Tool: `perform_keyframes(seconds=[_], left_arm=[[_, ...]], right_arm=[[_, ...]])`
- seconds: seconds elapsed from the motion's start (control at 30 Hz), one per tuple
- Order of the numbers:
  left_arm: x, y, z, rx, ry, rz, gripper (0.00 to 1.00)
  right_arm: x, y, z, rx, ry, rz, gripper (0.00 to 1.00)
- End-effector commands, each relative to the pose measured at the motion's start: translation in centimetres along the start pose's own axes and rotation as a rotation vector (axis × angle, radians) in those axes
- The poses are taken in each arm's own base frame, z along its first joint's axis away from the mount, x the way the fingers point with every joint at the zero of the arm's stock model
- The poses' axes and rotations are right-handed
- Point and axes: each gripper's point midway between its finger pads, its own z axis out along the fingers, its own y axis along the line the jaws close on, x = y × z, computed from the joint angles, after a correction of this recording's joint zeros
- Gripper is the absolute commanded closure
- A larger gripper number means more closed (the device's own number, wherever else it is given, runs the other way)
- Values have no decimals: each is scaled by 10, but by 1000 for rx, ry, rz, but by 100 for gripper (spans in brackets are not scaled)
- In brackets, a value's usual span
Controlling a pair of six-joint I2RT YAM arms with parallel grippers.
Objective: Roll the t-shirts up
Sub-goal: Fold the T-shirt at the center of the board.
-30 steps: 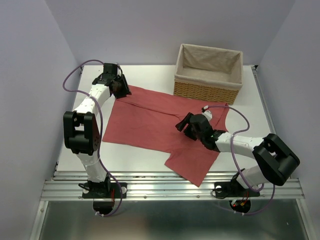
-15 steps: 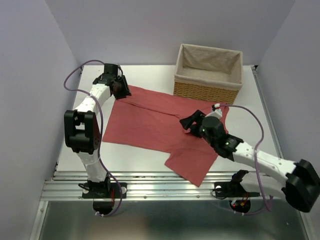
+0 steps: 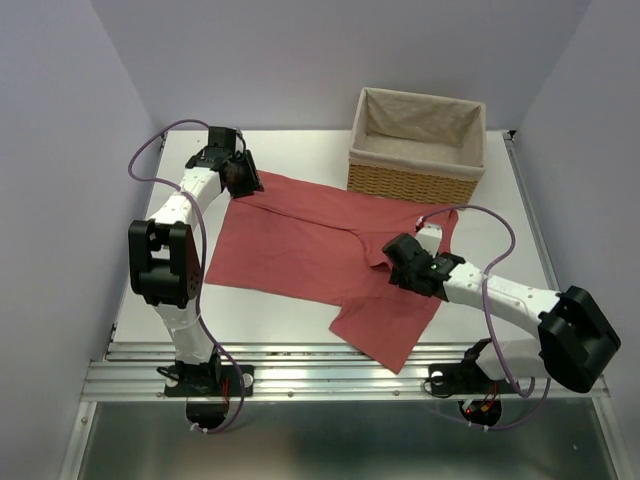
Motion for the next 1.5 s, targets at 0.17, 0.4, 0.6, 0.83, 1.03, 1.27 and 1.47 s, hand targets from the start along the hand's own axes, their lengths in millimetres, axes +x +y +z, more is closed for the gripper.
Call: perform_keyframes(seconds=[0.17,0.4,0.6,0.83,1.03,1.27,1.47], left_arm=[[-14,-12,-9,38,-43,18,55],[-17,-15,-7,45,-39,17,55],[-16,-13,-5,39,-34,17,56],[-17,-14,-3,40,-32,17,56],[-18,-13,-4,30,-33,24,56],[-10,-6,1,10,-22,24,56],[-14,-7,1,13,-32,13,55]], right_arm=[[-17,15,6,2,-11,-165,36],[-23,21,20,32,-42,-221,39],[-21,11,30,92,-59,-245,53],[-25,4,22,91,-86,-238,85],[-26,5,15,59,-77,-255,99],[-28,5,3,55,-25,-320,99],[-15,-7,-8,88,78,-365,65]])
